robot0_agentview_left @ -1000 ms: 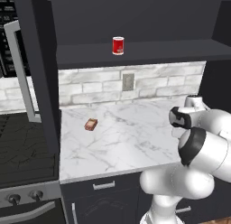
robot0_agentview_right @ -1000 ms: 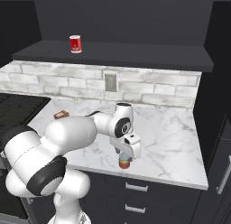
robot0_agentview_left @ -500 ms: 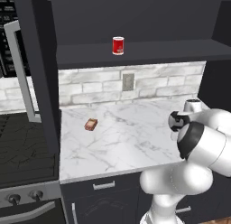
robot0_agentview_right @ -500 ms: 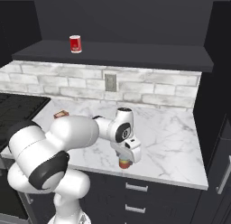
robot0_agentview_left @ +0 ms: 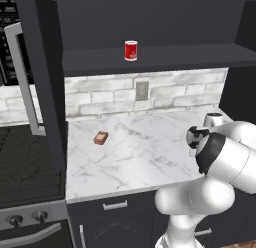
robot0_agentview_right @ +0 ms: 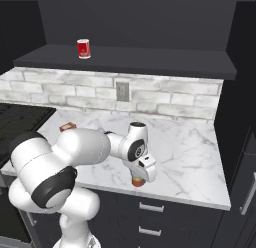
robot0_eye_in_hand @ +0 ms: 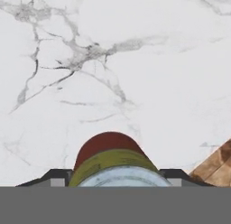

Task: Restock the canned food cabinet by taking the new fresh canned food from the counter and placing it in the cabinet. Then, take the old canned food from the cabinet and place it on the counter.

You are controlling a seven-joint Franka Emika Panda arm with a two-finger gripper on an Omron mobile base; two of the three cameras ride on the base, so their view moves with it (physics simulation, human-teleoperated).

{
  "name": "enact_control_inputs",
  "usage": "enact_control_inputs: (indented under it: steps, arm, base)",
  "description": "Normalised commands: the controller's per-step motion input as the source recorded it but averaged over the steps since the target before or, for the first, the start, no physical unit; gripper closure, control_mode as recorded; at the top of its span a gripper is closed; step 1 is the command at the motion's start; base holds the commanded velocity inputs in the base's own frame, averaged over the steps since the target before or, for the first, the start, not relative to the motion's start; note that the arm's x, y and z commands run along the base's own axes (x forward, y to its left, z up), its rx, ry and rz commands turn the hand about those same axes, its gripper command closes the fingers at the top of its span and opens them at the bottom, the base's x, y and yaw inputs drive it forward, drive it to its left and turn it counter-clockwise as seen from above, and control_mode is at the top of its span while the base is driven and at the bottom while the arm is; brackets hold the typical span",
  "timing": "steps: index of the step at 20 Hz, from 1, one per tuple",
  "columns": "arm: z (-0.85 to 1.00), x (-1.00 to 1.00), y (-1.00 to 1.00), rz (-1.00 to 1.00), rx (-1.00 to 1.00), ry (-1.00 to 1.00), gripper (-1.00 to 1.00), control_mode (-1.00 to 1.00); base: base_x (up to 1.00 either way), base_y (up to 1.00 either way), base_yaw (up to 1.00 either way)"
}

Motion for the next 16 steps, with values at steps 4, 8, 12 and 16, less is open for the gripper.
enact_control_inputs:
  steps: [4, 8, 12, 16]
  arm:
    - [0.00, -0.12, 0.00, 0.00, 0.00, -0.01, 1.00, -1.00]
    - [0.31, -0.40, 0.25, 0.05, -0.02, -0.24, 1.00, -1.00]
    - [0.81, -0.68, 0.32, 0.07, -0.05, -0.45, 1.00, -1.00]
    - [1.00, -0.67, 0.16, 0.10, -0.05, -0.53, 1.00, -1.00]
  base:
    - [0.00, 0.00, 0.00]
    - [0.00, 0.00, 0.00]
    - [0.00, 0.00, 0.00]
    - [0.00, 0.00, 0.00]
